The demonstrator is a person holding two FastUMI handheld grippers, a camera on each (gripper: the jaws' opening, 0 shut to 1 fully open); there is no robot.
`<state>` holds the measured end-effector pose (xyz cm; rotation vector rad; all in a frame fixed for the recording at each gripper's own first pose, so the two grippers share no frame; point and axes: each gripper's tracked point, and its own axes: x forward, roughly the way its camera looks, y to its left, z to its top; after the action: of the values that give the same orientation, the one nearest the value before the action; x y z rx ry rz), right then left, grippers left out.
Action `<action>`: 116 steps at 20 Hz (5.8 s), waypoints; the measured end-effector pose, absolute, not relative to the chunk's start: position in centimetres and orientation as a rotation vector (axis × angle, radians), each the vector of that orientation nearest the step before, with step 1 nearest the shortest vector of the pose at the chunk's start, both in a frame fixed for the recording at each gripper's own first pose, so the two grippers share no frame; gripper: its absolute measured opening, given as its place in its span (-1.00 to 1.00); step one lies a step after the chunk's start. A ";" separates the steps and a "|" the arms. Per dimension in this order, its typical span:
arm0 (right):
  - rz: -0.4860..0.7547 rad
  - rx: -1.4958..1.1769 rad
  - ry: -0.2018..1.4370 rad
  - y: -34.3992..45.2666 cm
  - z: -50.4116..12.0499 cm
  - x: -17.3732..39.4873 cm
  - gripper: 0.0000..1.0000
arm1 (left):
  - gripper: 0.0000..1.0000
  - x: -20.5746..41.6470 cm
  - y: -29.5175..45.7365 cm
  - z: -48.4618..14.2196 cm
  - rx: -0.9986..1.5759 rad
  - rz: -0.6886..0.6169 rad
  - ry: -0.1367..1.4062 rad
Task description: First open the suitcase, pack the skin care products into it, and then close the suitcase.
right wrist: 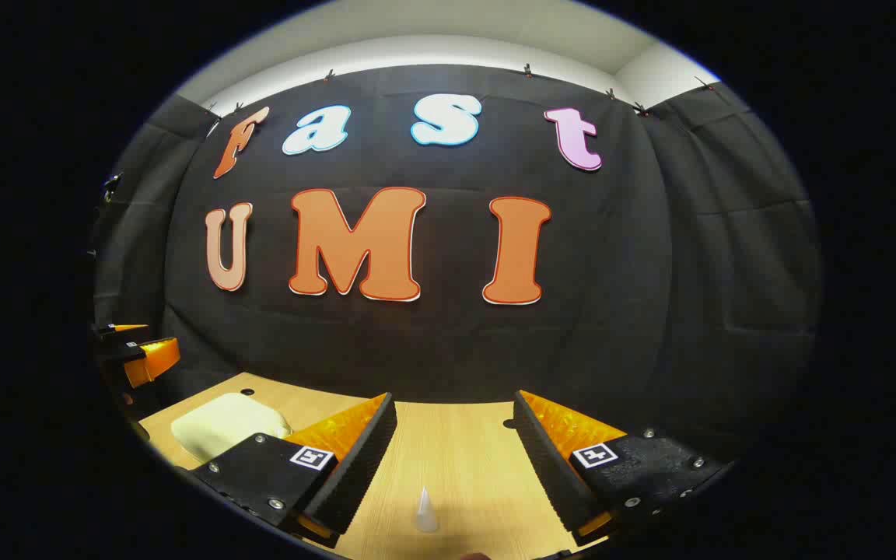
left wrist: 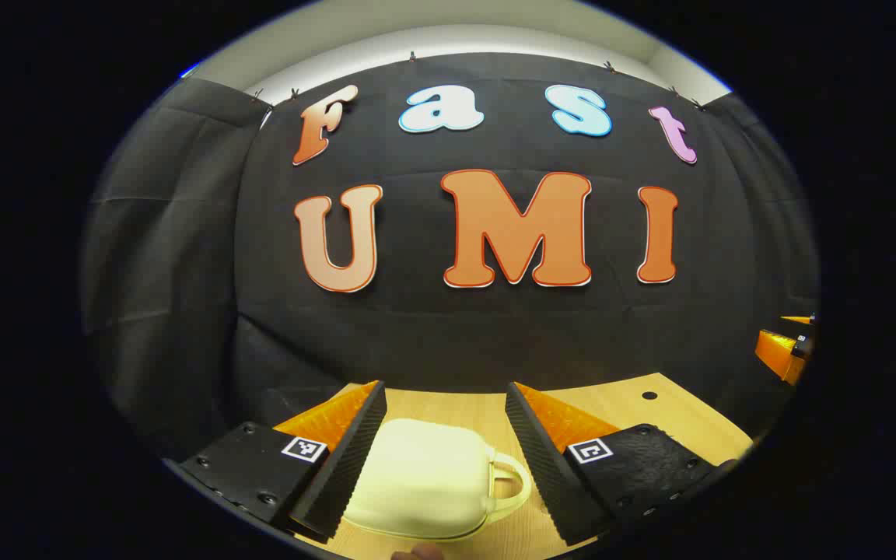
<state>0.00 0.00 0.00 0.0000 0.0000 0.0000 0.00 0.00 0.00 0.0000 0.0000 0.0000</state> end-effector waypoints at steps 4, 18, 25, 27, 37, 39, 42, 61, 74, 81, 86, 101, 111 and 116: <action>-0.020 0.010 0.008 -0.5 -0.3 0.3 0.92 | 0.94 0.5 -0.8 0.2 0.001 -0.011 -0.005; -0.004 0.016 0.020 0.6 -0.8 0.9 0.92 | 0.94 1.1 -0.2 -0.1 0.060 -0.001 -0.011; -0.026 0.015 0.065 -0.6 -2.8 0.6 0.93 | 0.98 1.7 -1.5 -4.5 0.349 0.002 0.031; -0.045 0.025 0.082 -1.5 -3.5 0.4 0.93 | 1.00 1.6 -2.3 -6.6 0.492 -0.003 0.046; -0.157 0.056 0.164 -6.8 -6.7 -1.4 0.93 | 0.97 1.8 -7.1 -19.1 0.989 -0.195 0.157; -0.174 0.063 0.182 -7.5 -7.4 -1.7 0.93 | 0.97 1.8 -8.1 -20.7 1.054 -0.221 0.153; -0.201 0.071 0.200 -8.6 -8.1 -2.0 0.93 | 0.96 2.7 -8.7 -23.3 1.102 -0.254 0.185; -0.221 0.102 0.237 -9.1 -8.6 -1.8 0.93 | -0.86 5.6 -9.9 -26.8 1.125 -0.288 0.340; -0.100 0.086 0.140 -3.9 -3.8 0.4 0.93 | -0.99 7.8 -3.0 -16.5 0.383 -0.306 0.422; -0.044 0.096 0.123 -0.8 -2.0 1.4 0.93 | -0.99 8.6 4.8 -12.6 0.149 -0.268 0.371; -0.038 0.125 0.125 0.3 -1.2 1.5 0.93 | -0.99 9.3 12.9 -11.1 0.031 -0.271 0.347; -0.039 0.190 0.105 7.2 -0.3 0.5 1.00 | -0.99 11.5 31.1 -17.9 -0.316 -0.283 0.340; -0.109 0.117 0.138 9.1 -3.2 0.6 0.92 | -0.99 14.5 40.7 -36.9 -0.718 -0.156 0.548; -0.103 0.107 0.152 9.1 -3.9 -0.1 0.92 | -0.29 14.3 43.0 -40.6 -0.816 -0.026 0.594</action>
<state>-0.12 9.07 -3.90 0.1067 0.1520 -0.1026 14.31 42.99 -40.56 -0.8161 0.5937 -0.0262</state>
